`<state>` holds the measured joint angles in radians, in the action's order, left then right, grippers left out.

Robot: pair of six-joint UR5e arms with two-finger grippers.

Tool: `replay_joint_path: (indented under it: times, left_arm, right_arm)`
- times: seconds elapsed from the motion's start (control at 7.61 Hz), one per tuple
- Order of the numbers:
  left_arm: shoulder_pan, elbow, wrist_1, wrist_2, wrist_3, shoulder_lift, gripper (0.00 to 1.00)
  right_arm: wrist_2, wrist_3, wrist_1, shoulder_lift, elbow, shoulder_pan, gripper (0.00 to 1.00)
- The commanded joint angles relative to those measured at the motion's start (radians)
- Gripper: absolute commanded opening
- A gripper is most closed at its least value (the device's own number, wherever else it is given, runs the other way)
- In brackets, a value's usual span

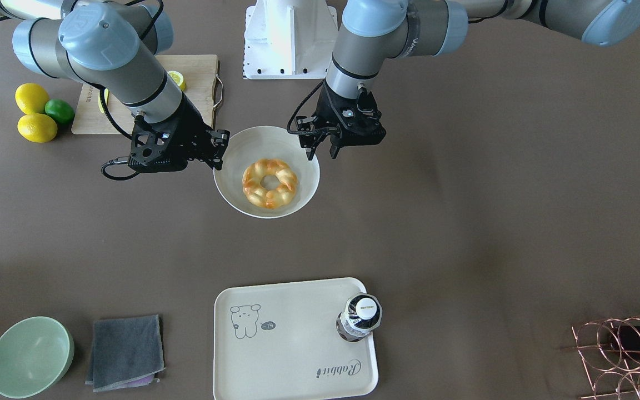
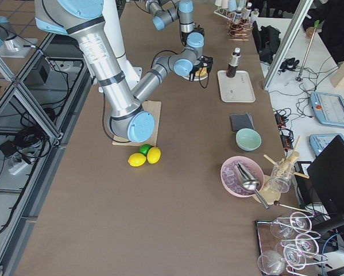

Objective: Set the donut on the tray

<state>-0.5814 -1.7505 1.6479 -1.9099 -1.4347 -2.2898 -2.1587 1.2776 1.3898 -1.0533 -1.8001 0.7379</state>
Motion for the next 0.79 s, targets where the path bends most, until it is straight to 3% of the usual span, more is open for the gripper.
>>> replay_joint_path:
  times: [0.0,0.39,0.66]
  left_arm:
    - [0.0,0.0,0.001,0.0,0.0,0.001,0.98]
    - [-0.009,0.002,0.001,0.0,0.002,0.004,0.98]
    - [-0.021,0.009,0.007,0.0,0.013,0.027,0.98]
  right_arm:
    - [-0.003,0.0,0.002,-0.001,0.002,0.012,0.0]
    - [-0.012,0.002,0.014,-0.005,0.033,0.027,0.0]
    - [-0.131,0.0,0.014,-0.013,0.03,0.104,0.0]
